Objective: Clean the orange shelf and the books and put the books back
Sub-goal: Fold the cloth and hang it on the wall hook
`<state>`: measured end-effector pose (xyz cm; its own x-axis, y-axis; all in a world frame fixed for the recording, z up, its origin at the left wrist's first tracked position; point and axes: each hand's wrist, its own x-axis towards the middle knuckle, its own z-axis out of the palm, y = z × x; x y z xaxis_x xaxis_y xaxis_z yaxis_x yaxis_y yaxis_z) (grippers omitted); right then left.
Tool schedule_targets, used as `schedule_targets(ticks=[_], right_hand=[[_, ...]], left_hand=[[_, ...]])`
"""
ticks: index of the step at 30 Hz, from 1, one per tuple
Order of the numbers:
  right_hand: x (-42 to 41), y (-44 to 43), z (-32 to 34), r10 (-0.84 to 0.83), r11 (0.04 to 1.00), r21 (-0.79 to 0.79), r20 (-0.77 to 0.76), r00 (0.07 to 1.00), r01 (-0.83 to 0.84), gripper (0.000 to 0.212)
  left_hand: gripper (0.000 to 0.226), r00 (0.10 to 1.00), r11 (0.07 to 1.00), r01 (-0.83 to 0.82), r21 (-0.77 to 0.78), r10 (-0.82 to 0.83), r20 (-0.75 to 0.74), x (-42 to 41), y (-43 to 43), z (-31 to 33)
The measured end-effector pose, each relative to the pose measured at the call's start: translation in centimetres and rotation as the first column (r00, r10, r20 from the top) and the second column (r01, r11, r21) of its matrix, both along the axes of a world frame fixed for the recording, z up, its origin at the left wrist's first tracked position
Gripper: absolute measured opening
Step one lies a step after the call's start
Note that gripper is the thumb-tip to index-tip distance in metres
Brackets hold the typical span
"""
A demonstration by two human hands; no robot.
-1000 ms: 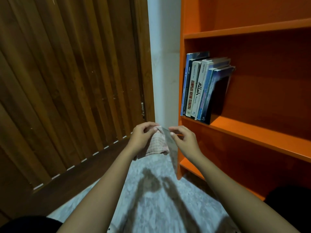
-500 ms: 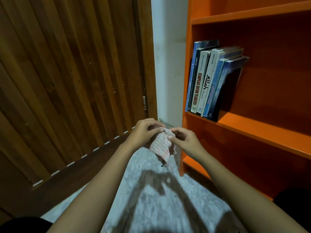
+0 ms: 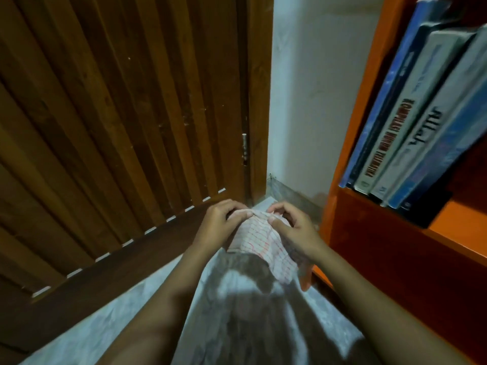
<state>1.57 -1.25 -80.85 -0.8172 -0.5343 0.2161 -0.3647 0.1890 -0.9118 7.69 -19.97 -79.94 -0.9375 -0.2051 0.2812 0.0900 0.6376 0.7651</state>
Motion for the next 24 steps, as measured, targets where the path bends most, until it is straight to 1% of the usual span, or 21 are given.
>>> schedule_targets(ticks=[3,5,8,11,14,17,19,24], right_hand=[[-3.0,-2.3,-1.1,0.047,0.995,0.086,-0.017,0.999,-0.046,0.013],[-4.5,-3.7,-0.5,0.046,0.994,0.105,-0.05,0.998,-0.04,0.014],[-5.6,-5.2,2.4,0.045,0.992,0.12,-0.08,0.996,-0.035,0.017],[-5.9,-6.0,7.0,0.022,0.986,0.167,-0.092,0.995,-0.006,0.015],[-6.1,-6.5,13.2,-0.017,0.982,0.187,-0.11,0.994,0.038,0.016],[-5.7,-6.7,21.3,-0.033,0.985,0.164,-0.128,0.991,0.054,0.018],[-5.3,-6.6,27.3,-0.054,0.989,0.125,-0.157,0.986,0.074,0.019],[-4.3,-6.4,43.9,-0.06,0.994,0.073,-0.217,0.974,0.078,0.02]], left_hand=[[0.006,0.999,0.997,-0.042,0.058,0.042,-0.003,-1.5,-2.0,-1.9],[0.006,0.999,0.995,-0.052,0.085,0.052,-0.004,-2.6,-3.1,-1.3],[0.007,0.996,0.992,-0.087,0.088,0.089,-0.023,-3.9,-4.4,1.7],[0.011,0.995,0.989,-0.101,0.105,0.103,-0.013,-4.2,-4.9,6.2],[0.007,0.996,0.985,-0.094,0.147,0.094,0.006,-3.8,-5.0,12.4],[0.01,0.996,0.987,-0.094,0.131,0.094,0.003,-3.4,-4.9,20.6],[0.015,0.995,0.99,-0.093,0.108,0.097,-0.035,-3.1,-4.9,26.9],[0.01,0.98,0.995,-0.094,0.042,0.099,-0.172,-2.1,-4.7,43.5]])
